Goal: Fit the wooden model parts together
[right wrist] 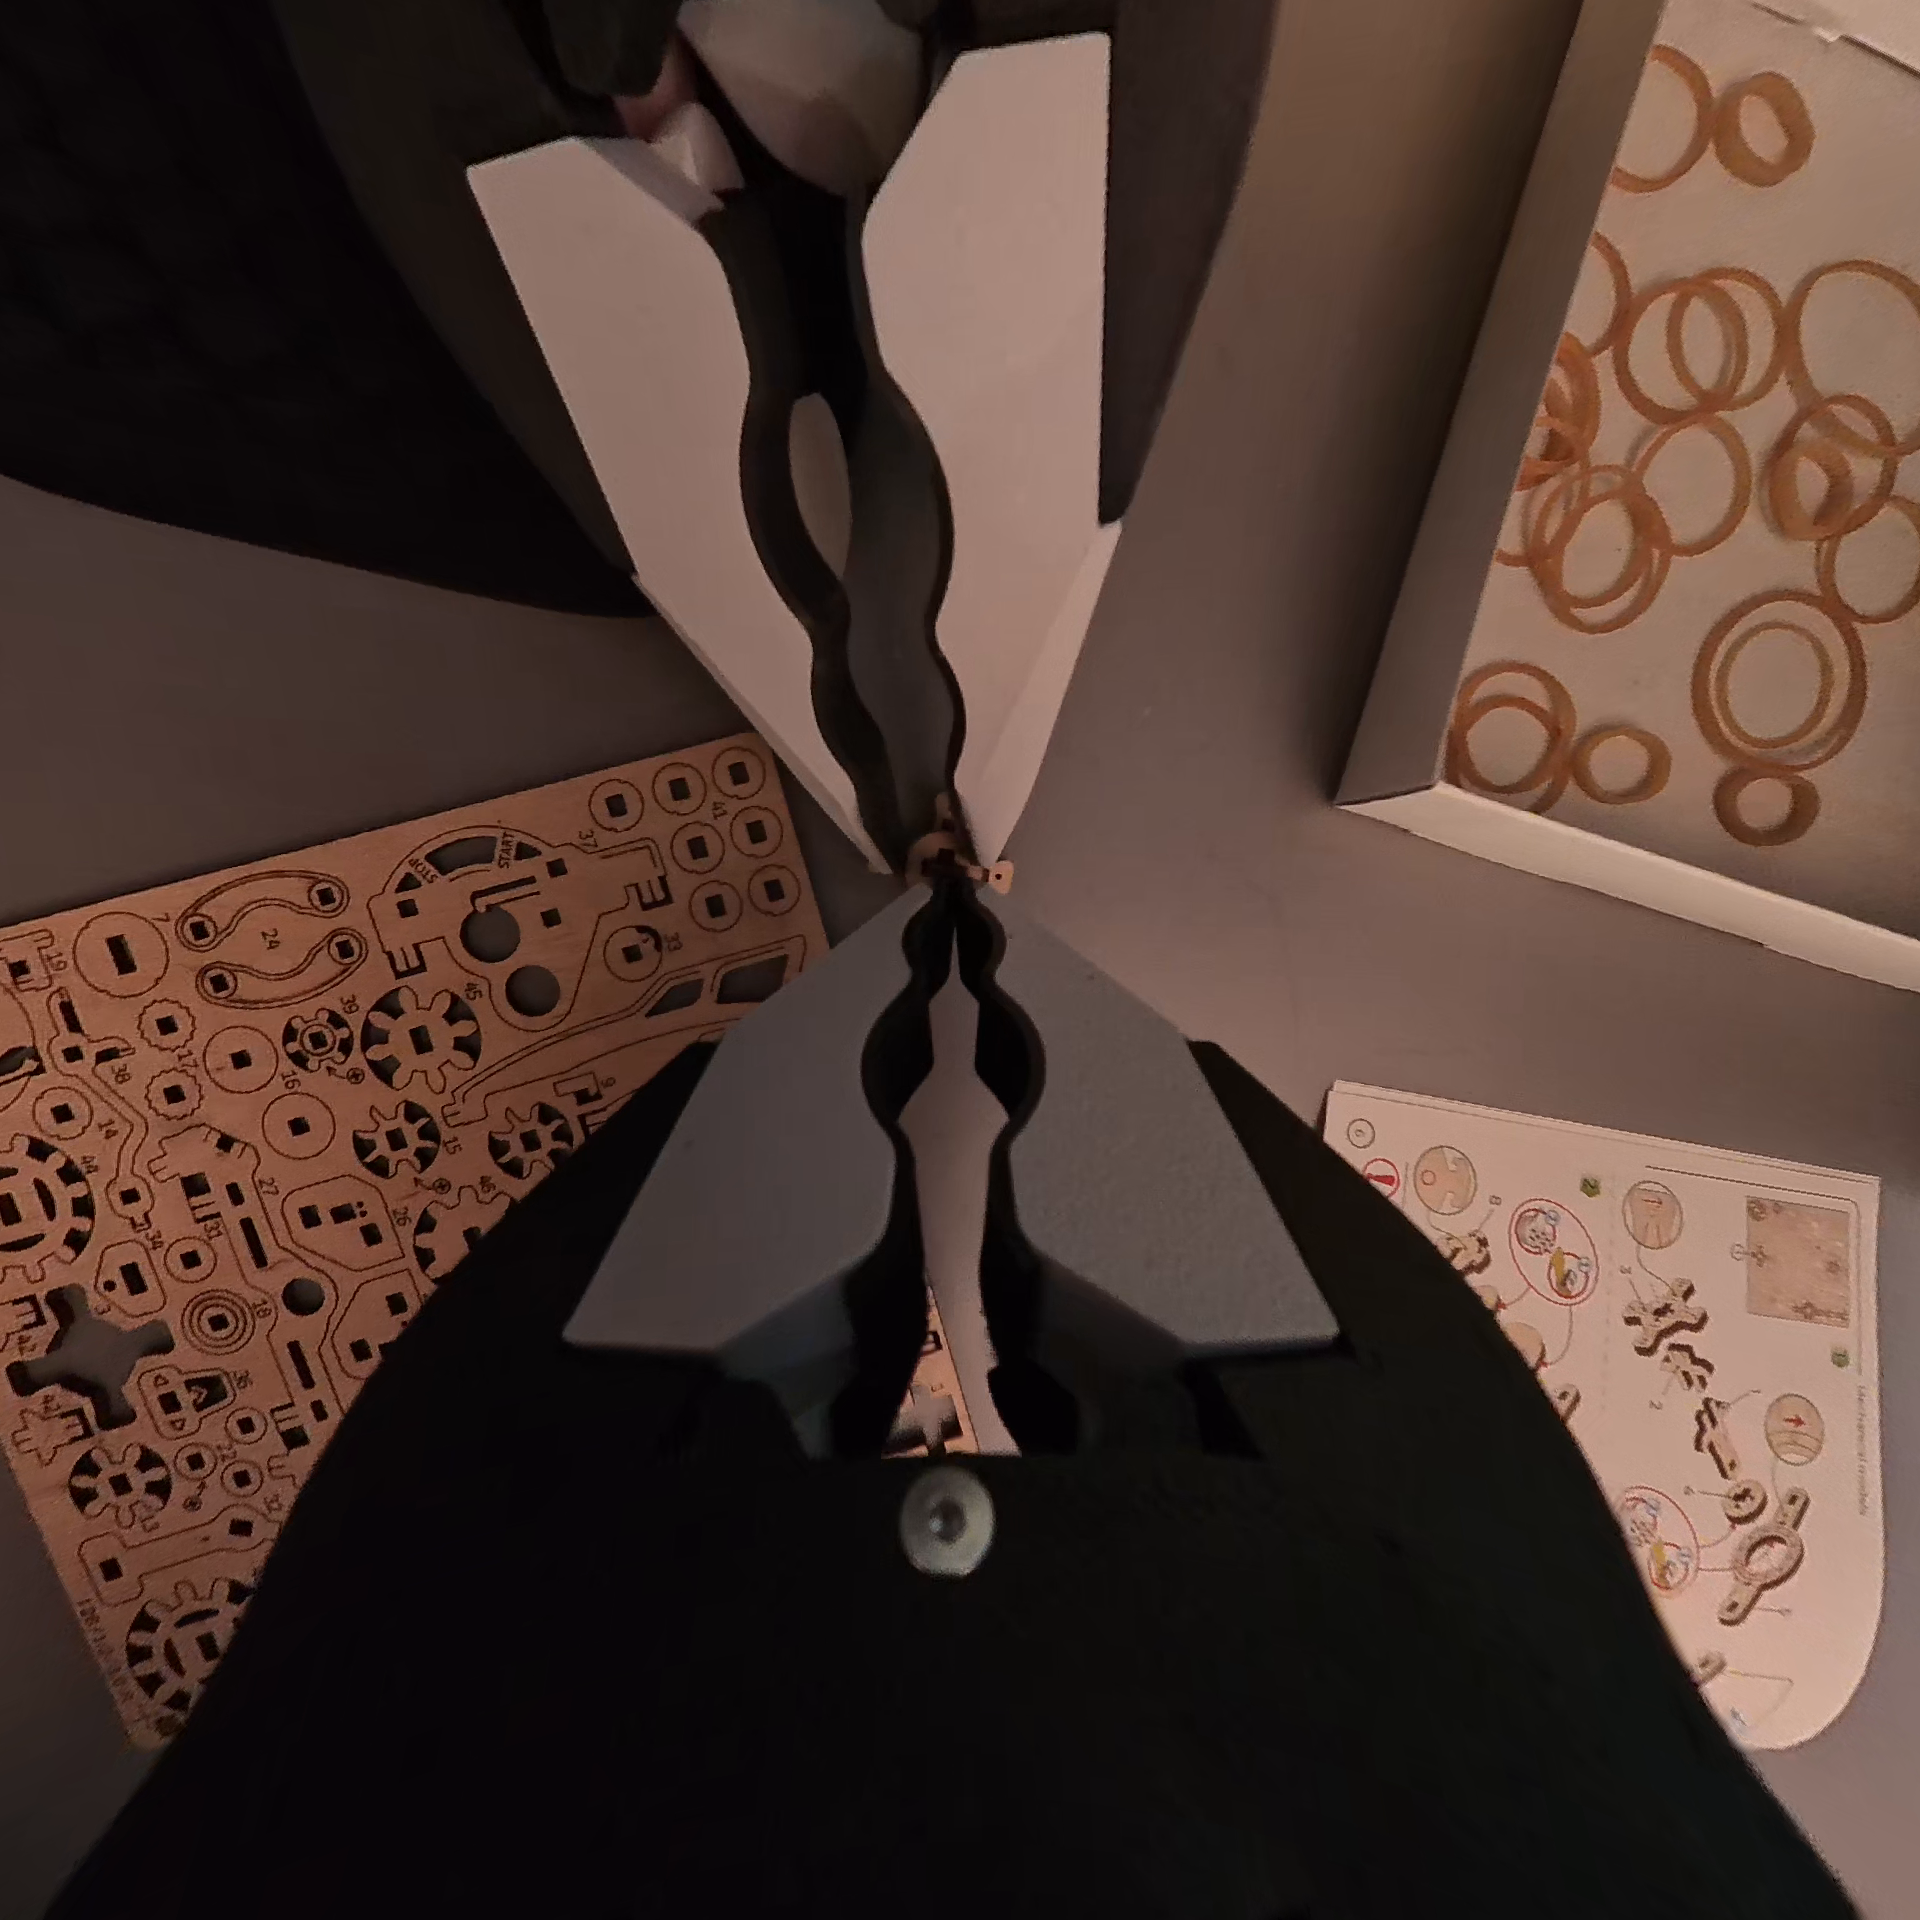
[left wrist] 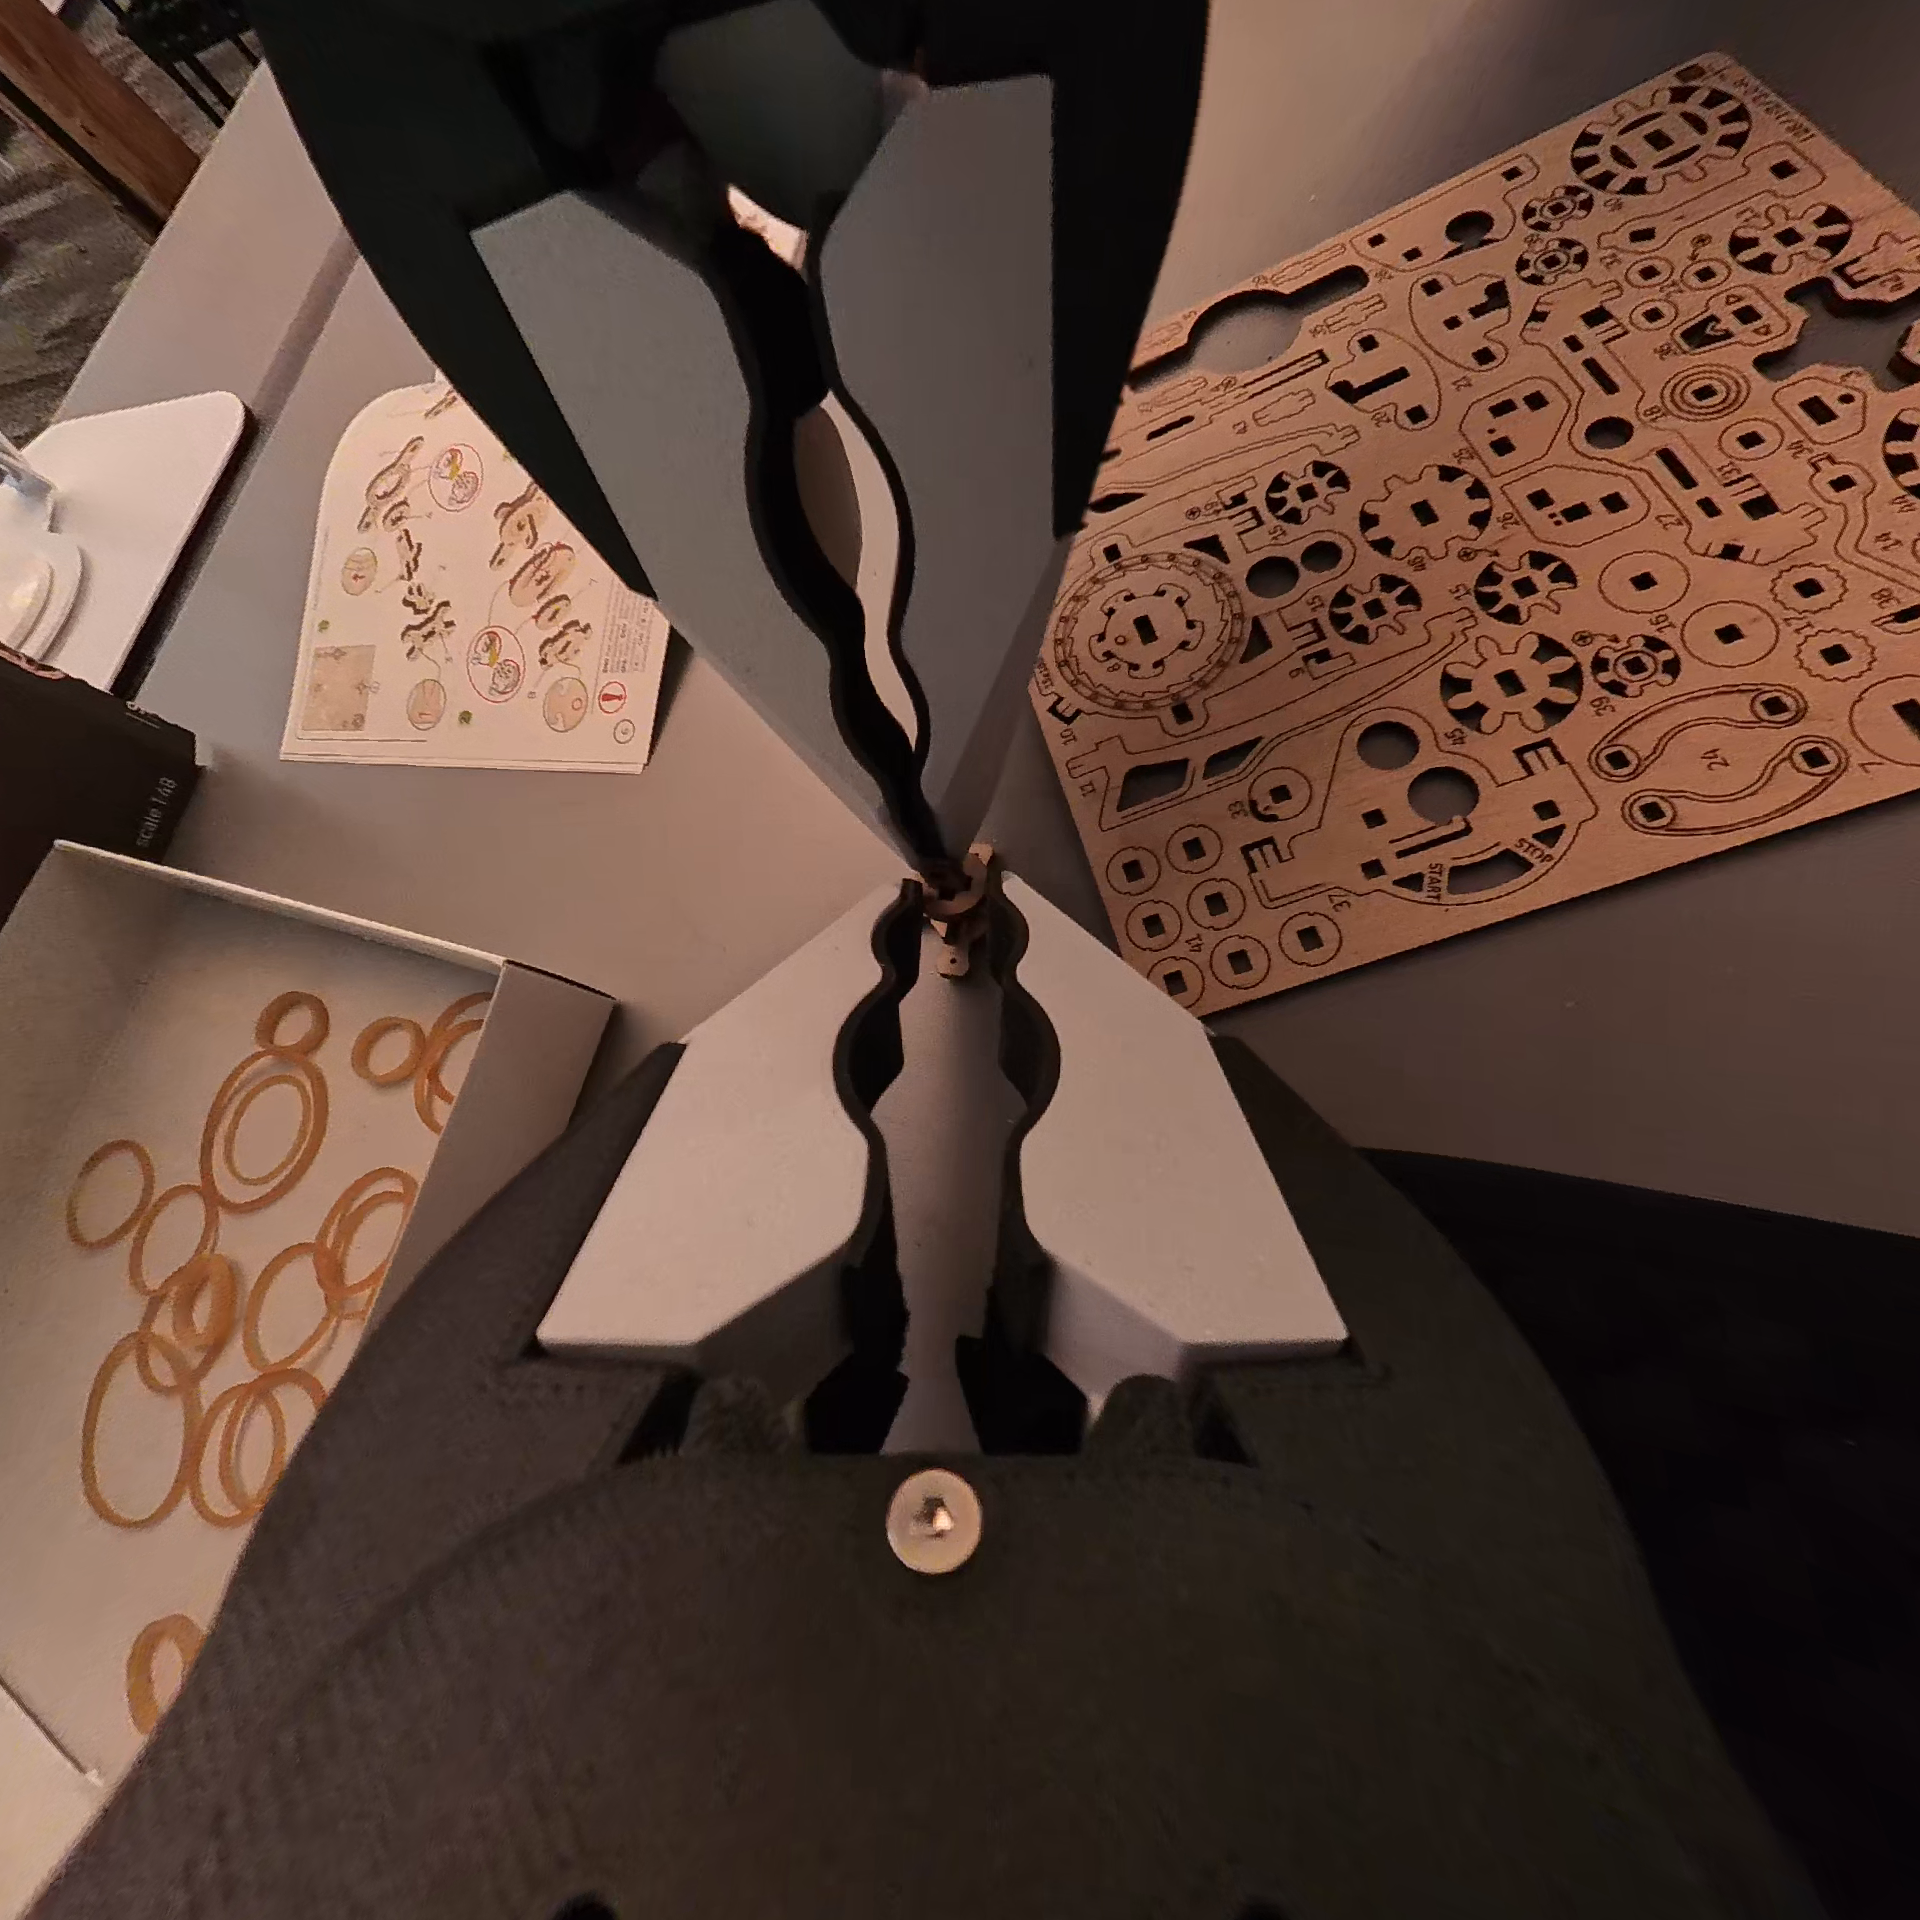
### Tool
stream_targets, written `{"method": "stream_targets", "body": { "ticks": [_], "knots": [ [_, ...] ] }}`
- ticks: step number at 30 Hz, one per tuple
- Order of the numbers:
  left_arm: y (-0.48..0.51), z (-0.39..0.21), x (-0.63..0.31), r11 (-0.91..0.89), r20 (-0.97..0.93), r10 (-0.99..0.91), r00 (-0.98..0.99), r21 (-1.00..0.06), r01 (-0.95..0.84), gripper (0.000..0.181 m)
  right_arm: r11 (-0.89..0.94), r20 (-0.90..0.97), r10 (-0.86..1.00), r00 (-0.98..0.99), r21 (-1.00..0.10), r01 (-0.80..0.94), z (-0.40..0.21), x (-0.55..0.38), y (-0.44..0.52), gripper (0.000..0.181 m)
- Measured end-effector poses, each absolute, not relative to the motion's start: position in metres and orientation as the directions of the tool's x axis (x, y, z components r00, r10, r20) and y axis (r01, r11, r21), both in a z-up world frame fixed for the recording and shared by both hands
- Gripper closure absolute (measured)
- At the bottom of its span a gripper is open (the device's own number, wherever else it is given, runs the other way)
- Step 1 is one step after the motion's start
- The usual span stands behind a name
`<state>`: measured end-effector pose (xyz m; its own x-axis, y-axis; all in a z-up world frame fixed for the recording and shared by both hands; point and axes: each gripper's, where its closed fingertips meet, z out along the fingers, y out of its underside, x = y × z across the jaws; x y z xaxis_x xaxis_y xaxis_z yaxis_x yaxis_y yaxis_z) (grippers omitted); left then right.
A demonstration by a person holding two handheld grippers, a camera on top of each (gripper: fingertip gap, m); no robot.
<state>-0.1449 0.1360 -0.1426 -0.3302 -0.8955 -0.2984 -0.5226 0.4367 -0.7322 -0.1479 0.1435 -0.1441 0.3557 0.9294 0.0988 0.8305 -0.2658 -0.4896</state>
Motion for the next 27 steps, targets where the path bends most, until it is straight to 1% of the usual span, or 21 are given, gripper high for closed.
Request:
{"method": "stream_targets", "body": {
  "ticks": [3, 4, 7, 8, 12, 15, 18, 21, 24, 27],
  "knots": [
    [0.136, -0.142, -0.147, 0.458, -0.316, -0.884, -0.343, -0.730, -0.507, 0.171, -0.259, 0.047, 0.939, 0.340, -0.555, 0.791, -0.143, -0.151, 0.143, 0.181],
    [0.137, -0.142, -0.148, 0.471, -0.338, -0.879, -0.336, -0.726, -0.502, 0.170, -0.258, 0.035, 0.942, 0.333, -0.561, 0.787, -0.144, -0.150, 0.142, 0.177],
    [0.144, -0.140, -0.152, 0.494, -0.391, -0.869, -0.303, -0.716, -0.493, 0.170, -0.231, 0.085, 0.945, 0.315, -0.508, 0.830, -0.148, -0.136, 0.145, 0.161],
    [0.144, -0.138, -0.154, 0.482, -0.380, -0.876, -0.298, -0.722, -0.496, 0.170, -0.201, 0.102, 0.950, 0.296, -0.527, 0.826, -0.145, -0.137, 0.145, 0.155],
    [0.142, -0.129, -0.157, 0.349, -0.239, -0.932, -0.274, -0.797, -0.493, 0.163, -0.152, 0.069, 0.962, 0.263, -0.667, 0.729, -0.137, -0.153, 0.148, 0.155],
    [0.148, -0.130, -0.159, 0.283, -0.187, -0.955, -0.229, -0.807, -0.519, 0.162, -0.110, 0.074, 0.967, 0.244, -0.742, 0.661, -0.133, -0.160, 0.151, 0.157],
    [0.153, -0.135, -0.158, 0.279, -0.199, -0.959, -0.202, -0.794, -0.540, 0.169, -0.080, 0.102, 0.967, 0.232, -0.746, 0.661, -0.137, -0.157, 0.152, 0.162],
    [0.155, -0.140, -0.158, 0.312, -0.236, -0.950, -0.207, -0.774, -0.552, 0.172, -0.068, 0.121, 0.962, 0.245, -0.762, 0.644, -0.139, -0.157, 0.156, 0.167],
    [0.154, -0.140, -0.157, 0.309, -0.228, -0.950, -0.213, -0.778, -0.547, 0.175, -0.039, 0.124, 0.968, 0.220, -0.786, 0.617, -0.137, -0.159, 0.153, 0.173],
    [0.152, -0.138, -0.157, 0.310, -0.222, -0.949, -0.225, -0.788, -0.532, 0.175, -0.029, 0.135, 0.967, 0.217, -0.786, 0.618, -0.139, -0.157, 0.153, 0.174]
  ]
}}
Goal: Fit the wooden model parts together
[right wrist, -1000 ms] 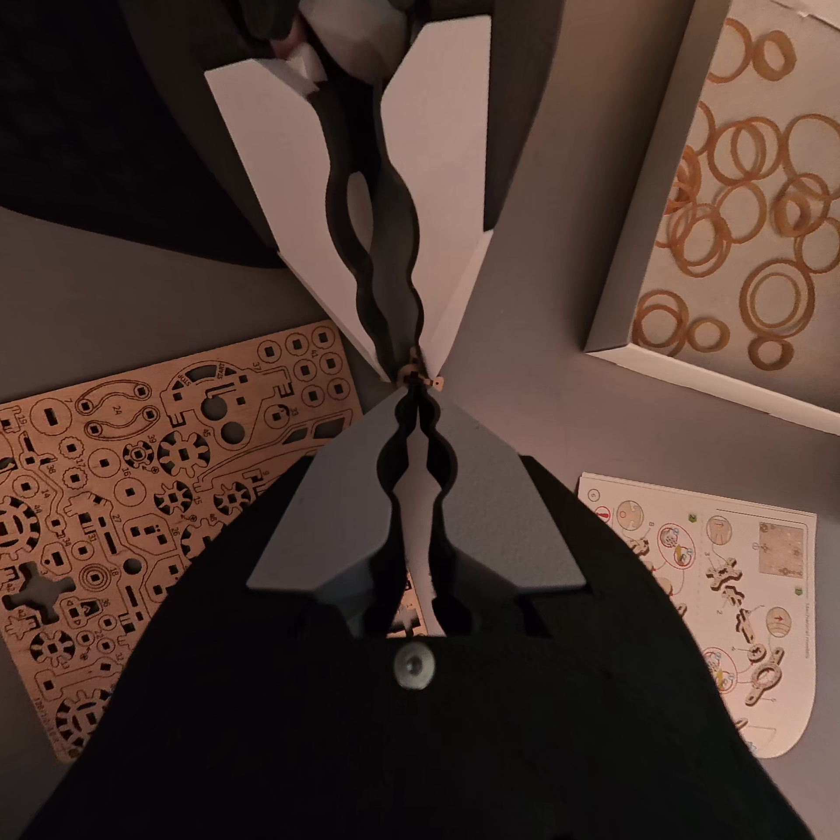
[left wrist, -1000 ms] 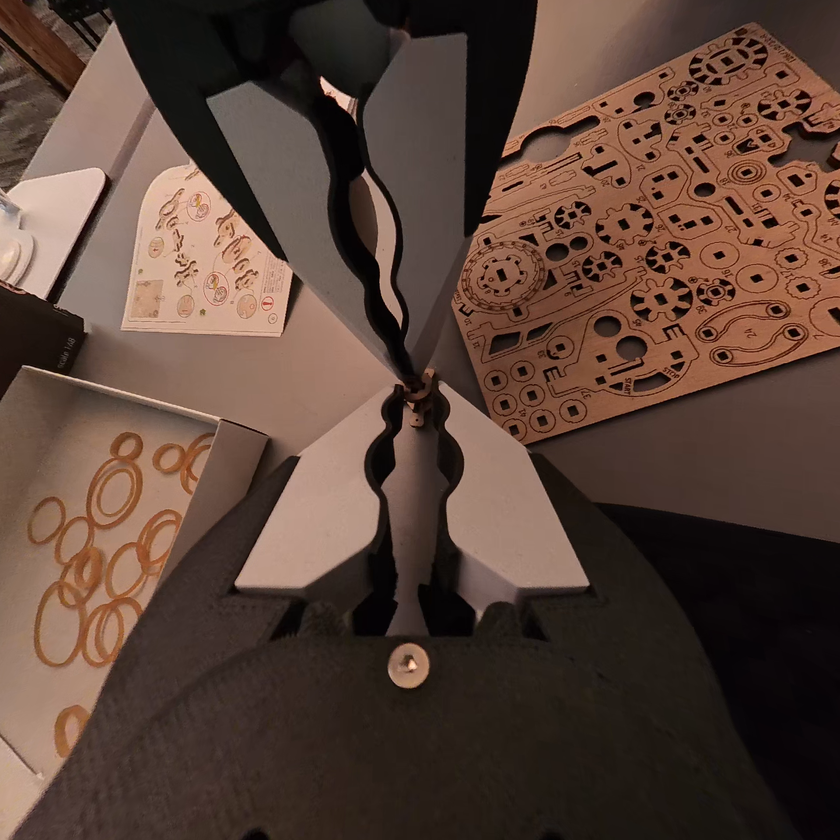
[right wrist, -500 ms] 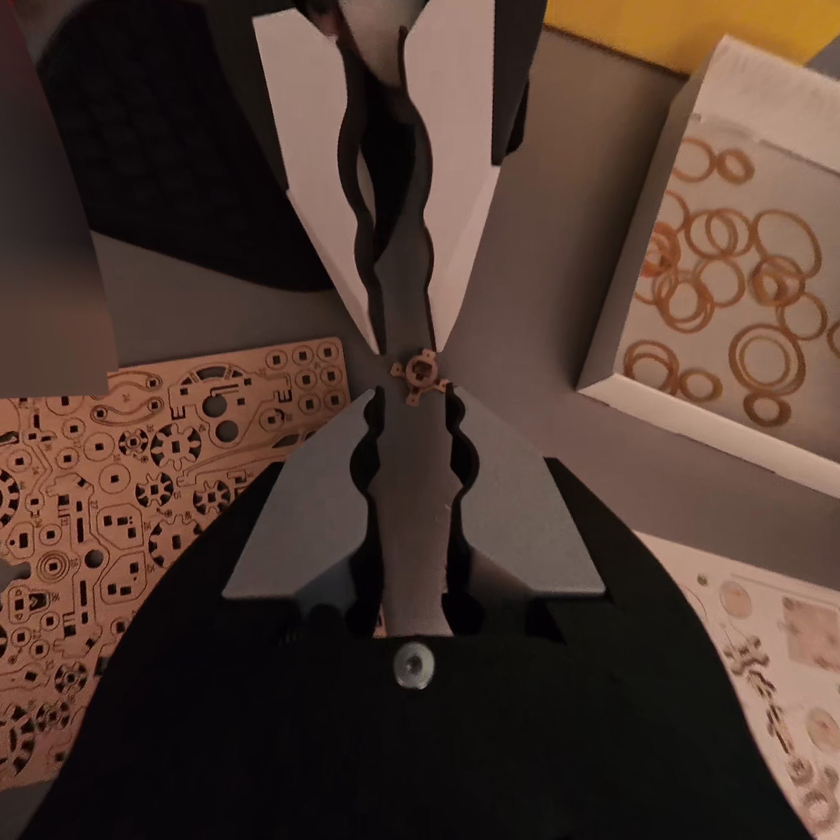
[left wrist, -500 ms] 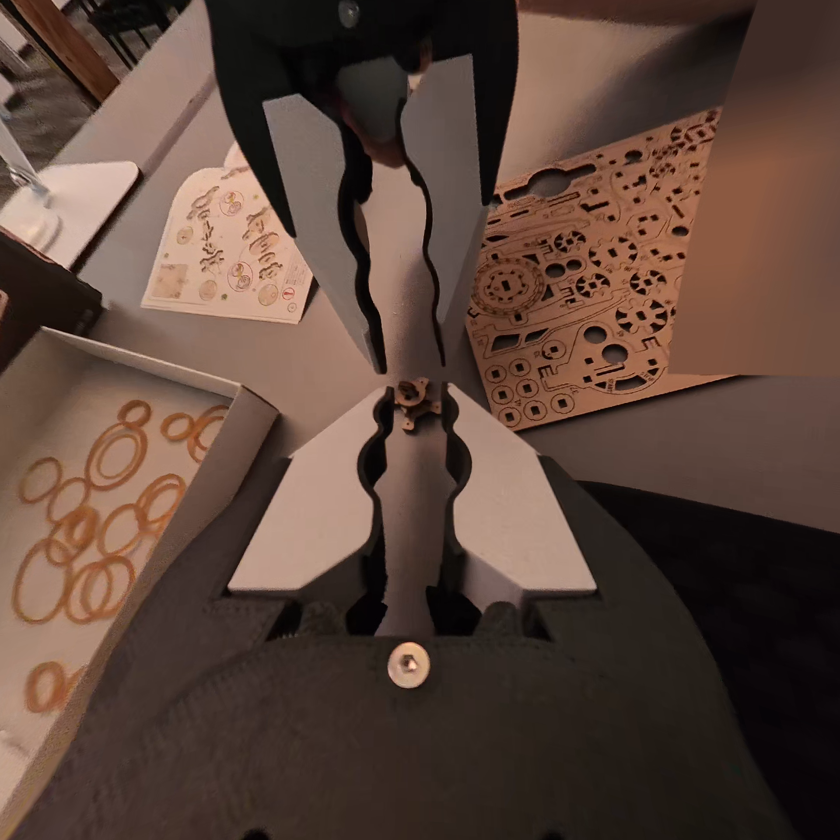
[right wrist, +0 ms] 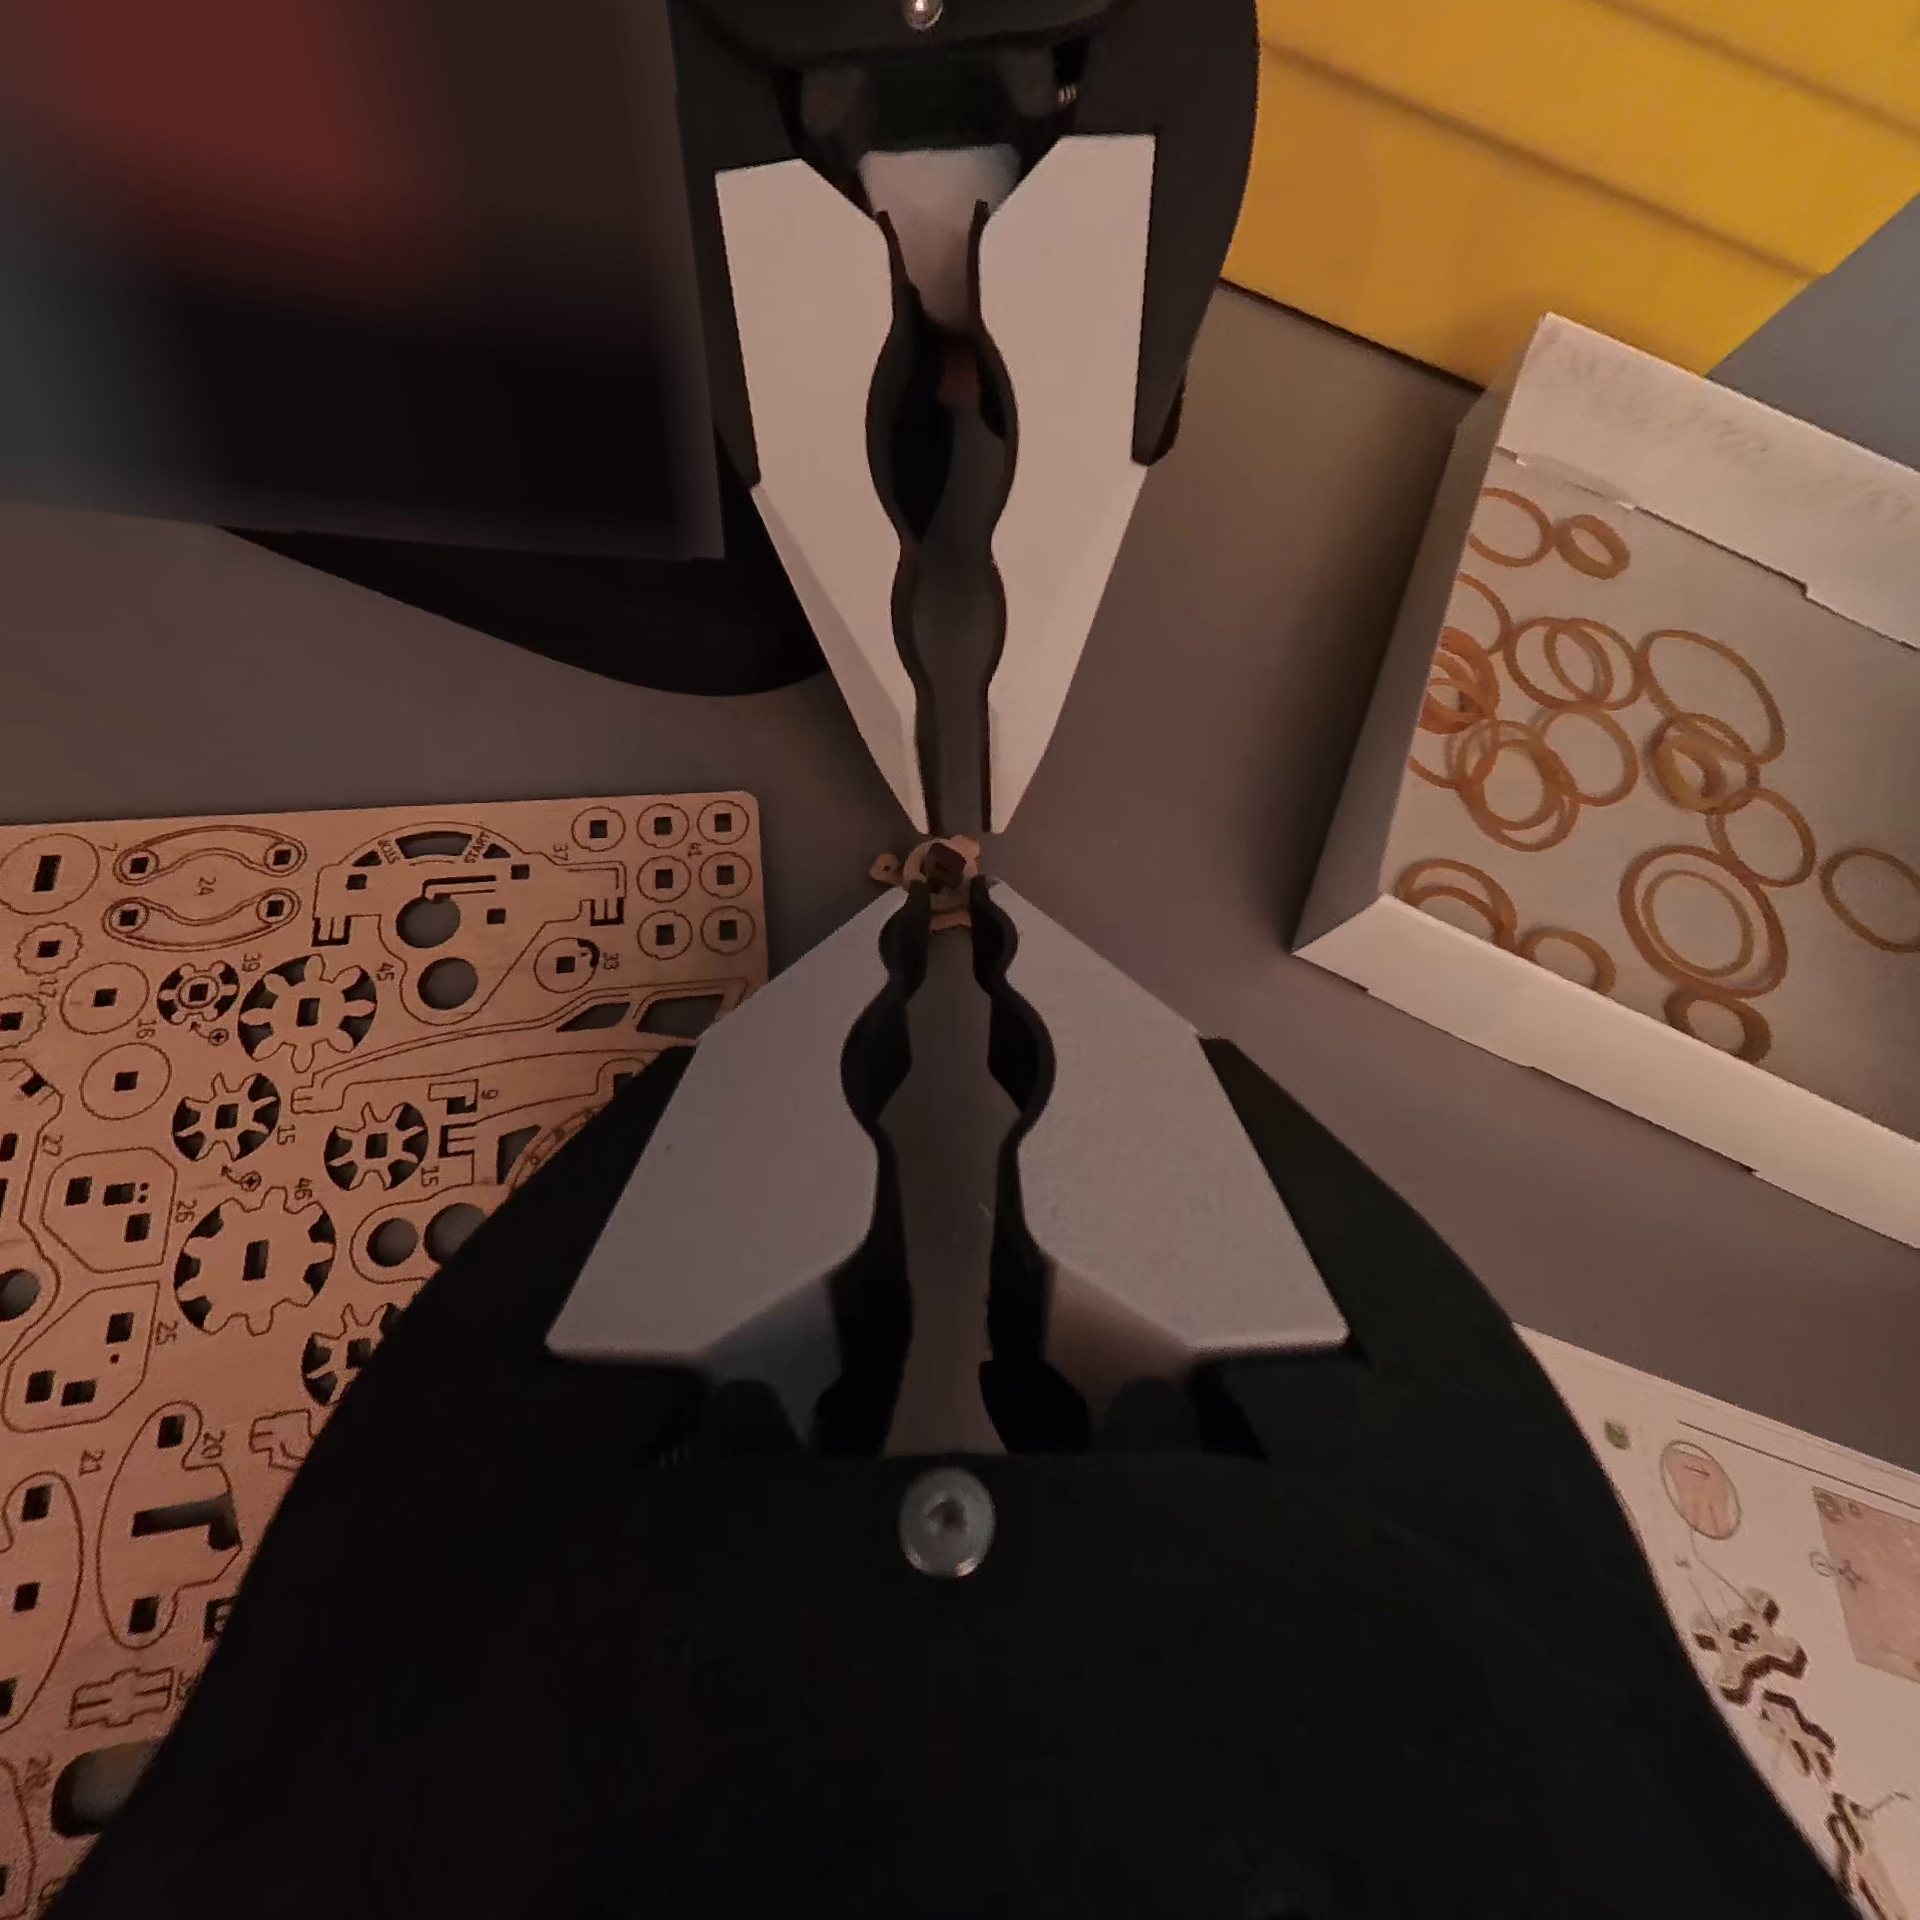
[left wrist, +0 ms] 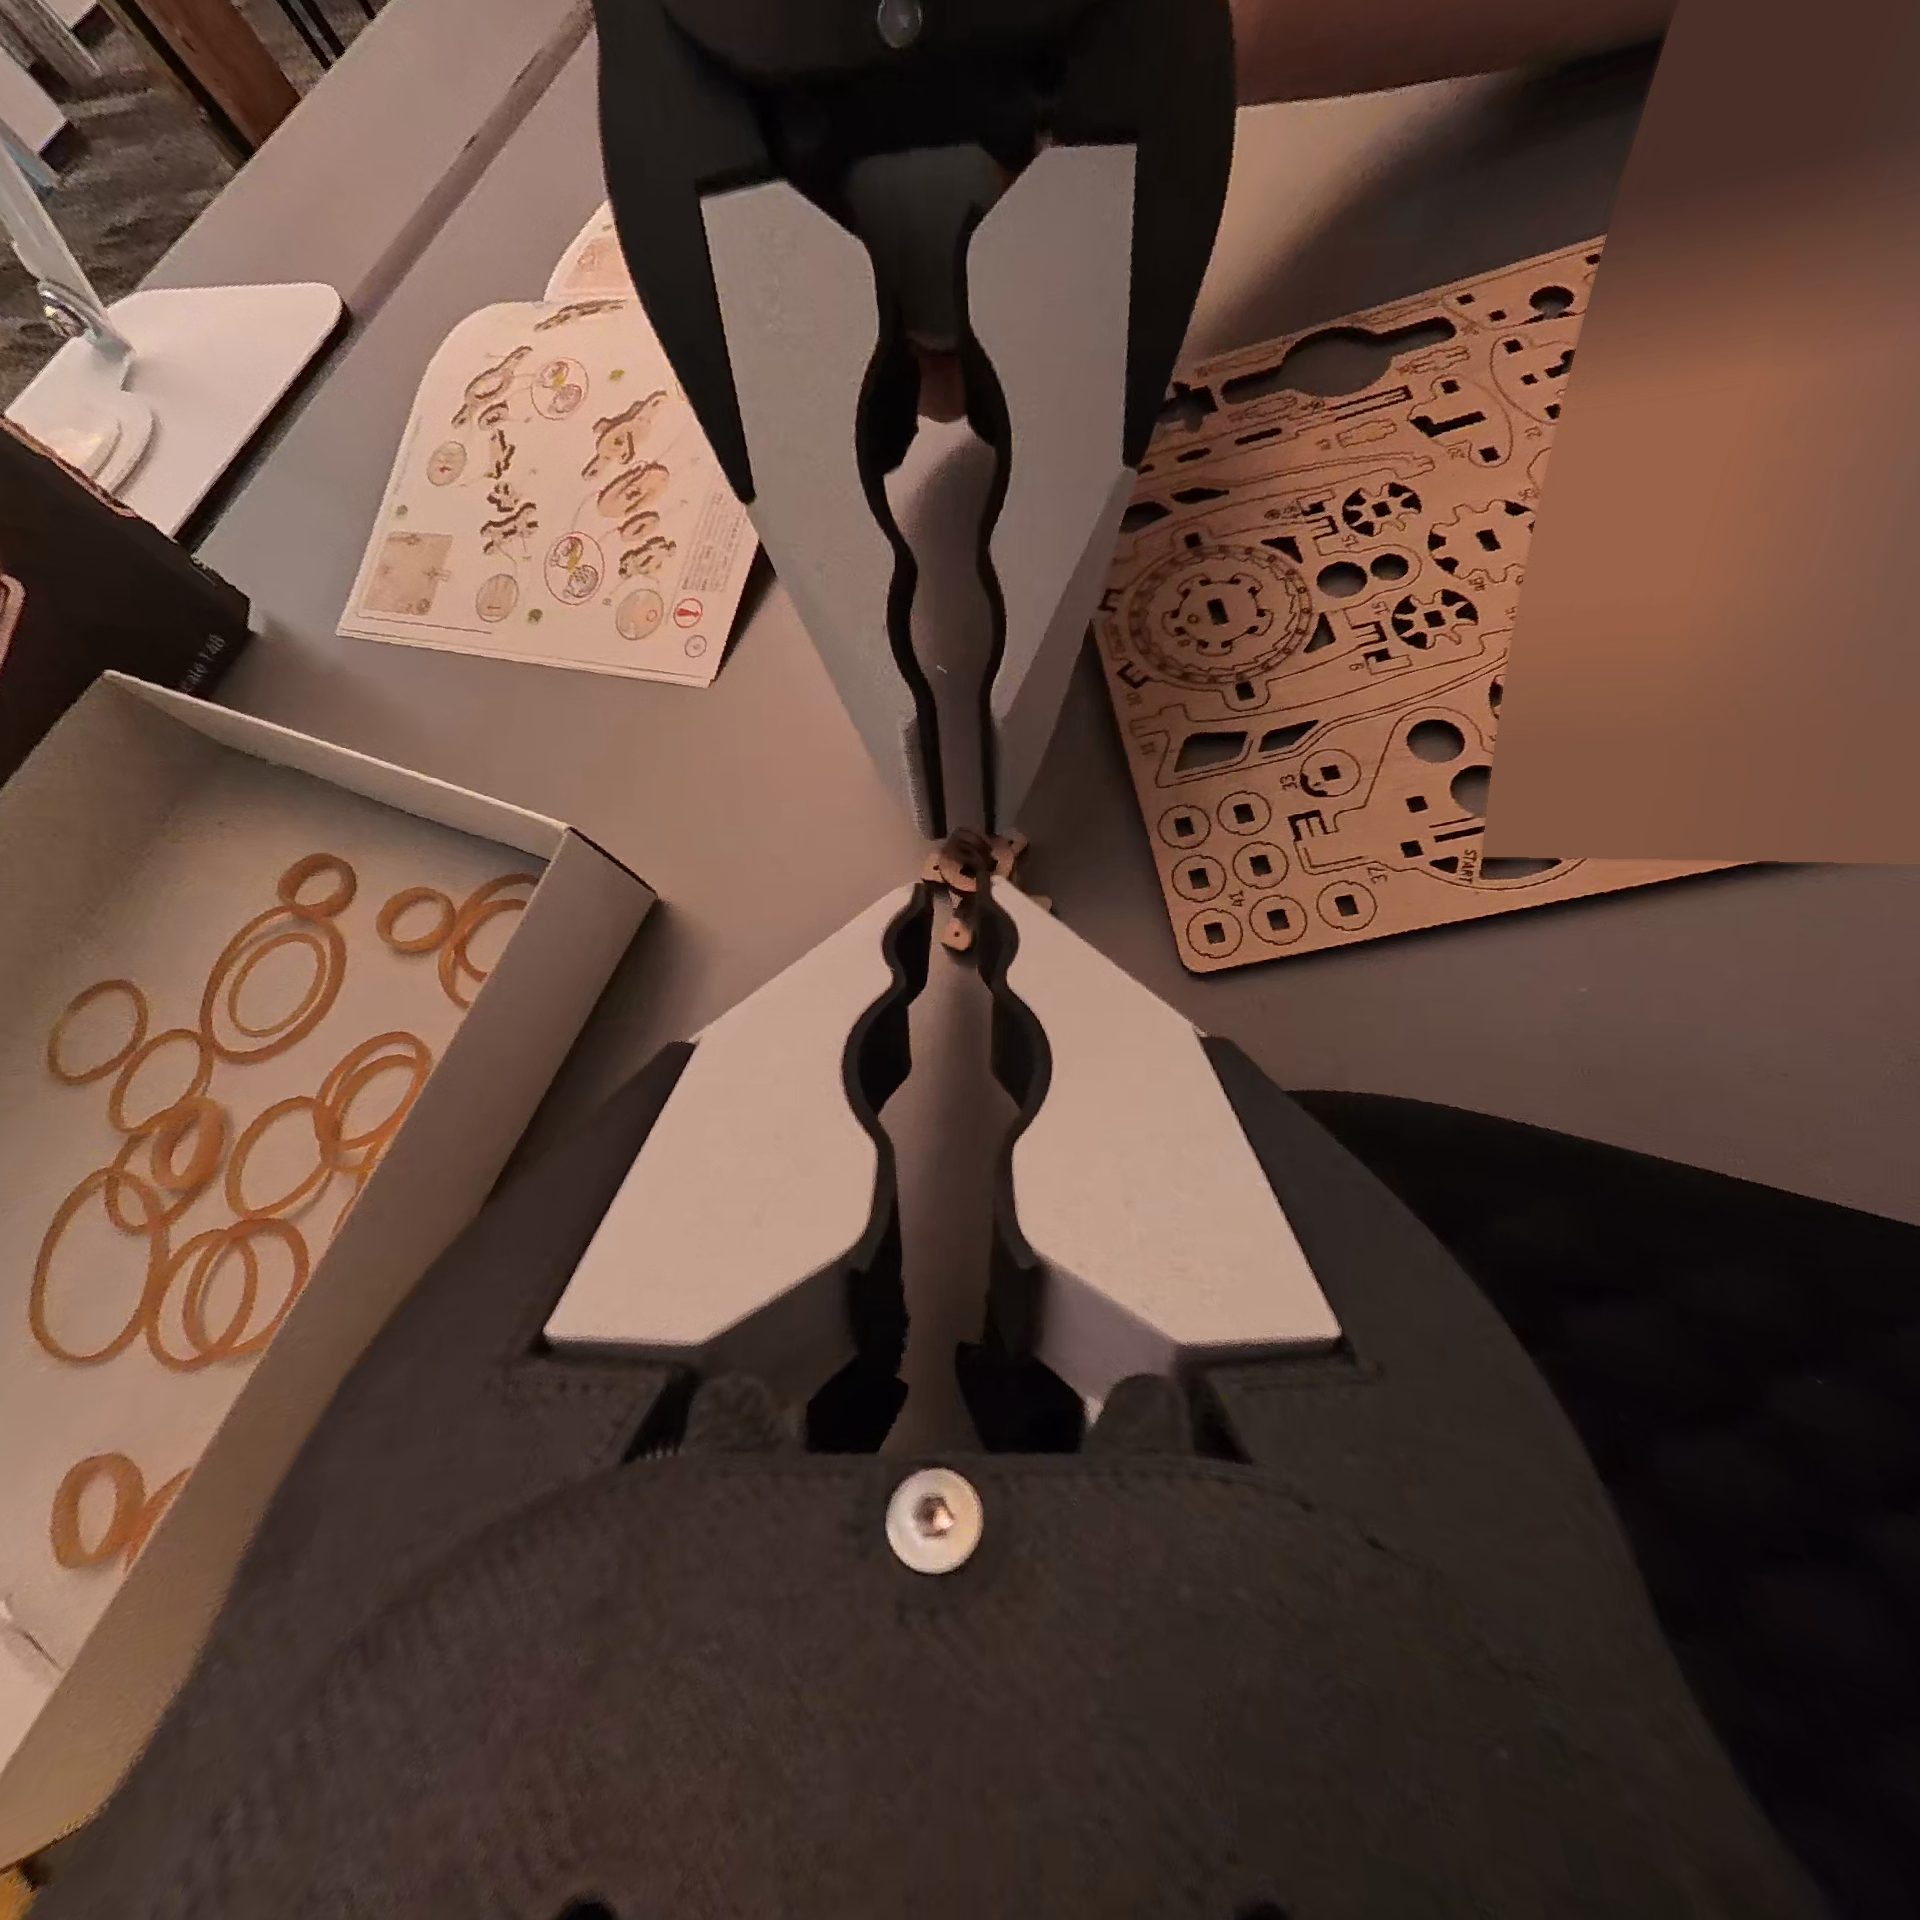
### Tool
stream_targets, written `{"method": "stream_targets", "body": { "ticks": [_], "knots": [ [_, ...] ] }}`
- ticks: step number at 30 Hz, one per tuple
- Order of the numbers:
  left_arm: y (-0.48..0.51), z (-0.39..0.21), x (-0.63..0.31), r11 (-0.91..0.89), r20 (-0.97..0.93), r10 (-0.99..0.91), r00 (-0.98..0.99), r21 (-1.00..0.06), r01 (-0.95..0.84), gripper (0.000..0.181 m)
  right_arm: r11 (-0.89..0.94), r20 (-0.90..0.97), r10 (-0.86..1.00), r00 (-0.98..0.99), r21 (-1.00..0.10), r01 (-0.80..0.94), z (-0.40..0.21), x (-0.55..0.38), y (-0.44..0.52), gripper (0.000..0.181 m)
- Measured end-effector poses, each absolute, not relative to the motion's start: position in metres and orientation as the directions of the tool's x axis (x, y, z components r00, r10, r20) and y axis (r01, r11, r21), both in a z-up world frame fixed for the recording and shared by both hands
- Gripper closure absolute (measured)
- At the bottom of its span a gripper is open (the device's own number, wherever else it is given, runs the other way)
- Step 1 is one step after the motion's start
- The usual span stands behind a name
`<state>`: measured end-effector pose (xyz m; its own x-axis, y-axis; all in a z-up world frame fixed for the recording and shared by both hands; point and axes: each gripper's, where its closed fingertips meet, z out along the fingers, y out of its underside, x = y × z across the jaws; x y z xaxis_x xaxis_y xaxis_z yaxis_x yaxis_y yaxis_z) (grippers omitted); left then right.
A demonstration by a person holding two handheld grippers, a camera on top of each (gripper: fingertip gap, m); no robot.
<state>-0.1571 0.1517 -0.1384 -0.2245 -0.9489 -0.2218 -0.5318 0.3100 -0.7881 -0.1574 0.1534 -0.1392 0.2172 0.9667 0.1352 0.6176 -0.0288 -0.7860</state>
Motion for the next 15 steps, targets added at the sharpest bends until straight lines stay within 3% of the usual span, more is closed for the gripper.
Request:
{"method": "stream_targets", "body": {
  "ticks": [15],
  "knots": [
    [0.1464, -0.1385, -0.1569, 0.344, -0.239, -0.935, -0.261, -0.789, -0.509, 0.176, -0.020, 0.134, 0.967, 0.218, -0.810, 0.587, -0.1398, -0.1638, 0.1512, 0.174]
  ]
}}
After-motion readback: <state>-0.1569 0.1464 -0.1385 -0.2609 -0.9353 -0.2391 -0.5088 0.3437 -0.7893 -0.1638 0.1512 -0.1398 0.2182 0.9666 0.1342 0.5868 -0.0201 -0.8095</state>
